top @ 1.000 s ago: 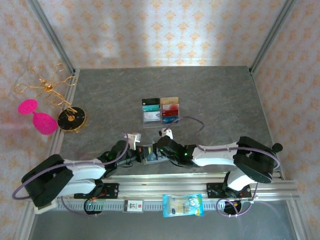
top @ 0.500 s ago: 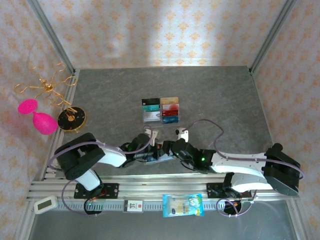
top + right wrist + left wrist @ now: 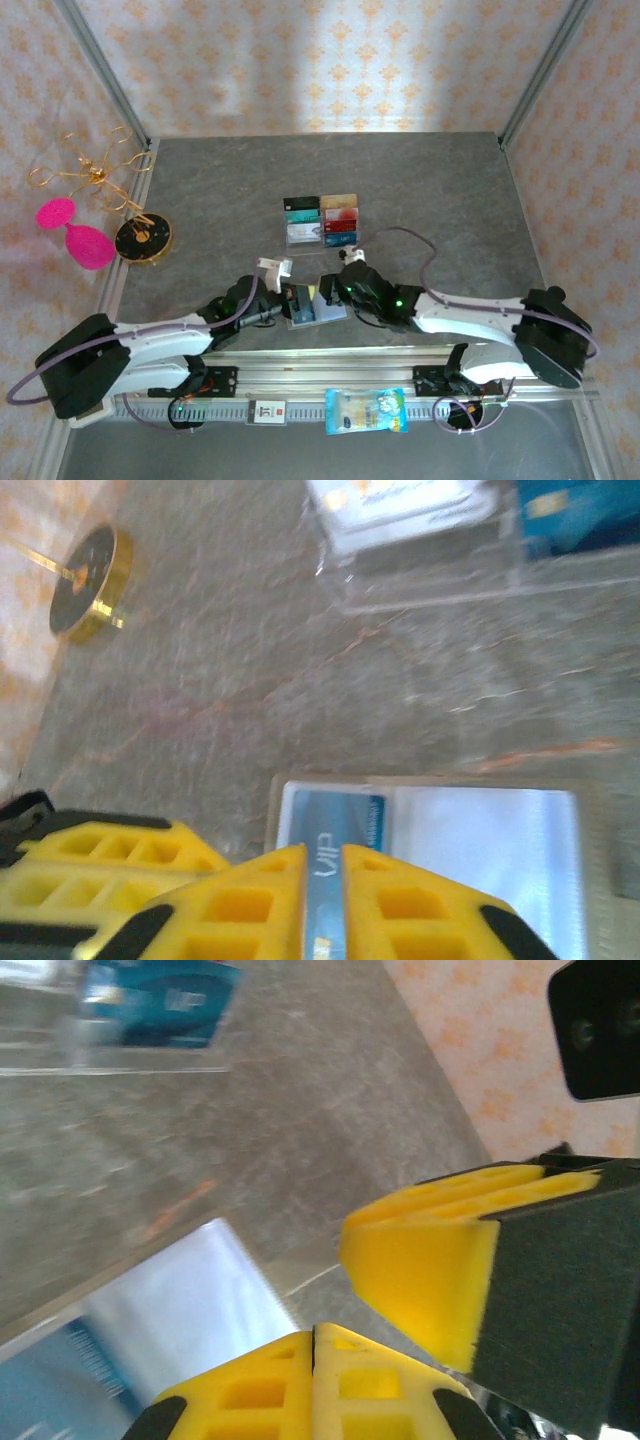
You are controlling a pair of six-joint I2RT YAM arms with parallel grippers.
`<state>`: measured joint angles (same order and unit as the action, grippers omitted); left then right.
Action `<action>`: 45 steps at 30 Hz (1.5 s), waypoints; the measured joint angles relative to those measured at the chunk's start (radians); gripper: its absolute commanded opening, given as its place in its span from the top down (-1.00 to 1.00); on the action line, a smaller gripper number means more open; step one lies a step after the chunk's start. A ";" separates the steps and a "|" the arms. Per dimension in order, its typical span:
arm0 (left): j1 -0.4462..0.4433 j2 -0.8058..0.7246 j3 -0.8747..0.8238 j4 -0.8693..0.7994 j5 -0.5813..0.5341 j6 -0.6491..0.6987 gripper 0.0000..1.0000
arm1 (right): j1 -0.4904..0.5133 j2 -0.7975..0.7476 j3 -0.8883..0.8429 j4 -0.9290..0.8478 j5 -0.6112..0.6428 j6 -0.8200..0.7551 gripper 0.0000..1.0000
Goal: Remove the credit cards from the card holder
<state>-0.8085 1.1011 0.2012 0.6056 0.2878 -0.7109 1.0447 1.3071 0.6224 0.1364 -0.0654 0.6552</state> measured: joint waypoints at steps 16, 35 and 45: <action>0.052 0.075 -0.064 -0.146 -0.061 0.070 1.00 | -0.066 0.314 0.098 0.013 -0.261 -0.024 0.69; 0.057 0.171 -0.045 -0.064 -0.061 0.096 1.00 | -0.085 0.353 0.098 0.014 -0.249 -0.004 1.00; 0.058 0.153 -0.045 -0.081 -0.060 0.104 1.00 | -0.085 0.262 0.029 0.030 -0.203 0.034 1.00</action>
<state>-0.7506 1.2537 0.1566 0.5247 0.2283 -0.6071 0.9592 1.5688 0.6510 0.1661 -0.2684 0.6895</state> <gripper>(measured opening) 0.043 0.042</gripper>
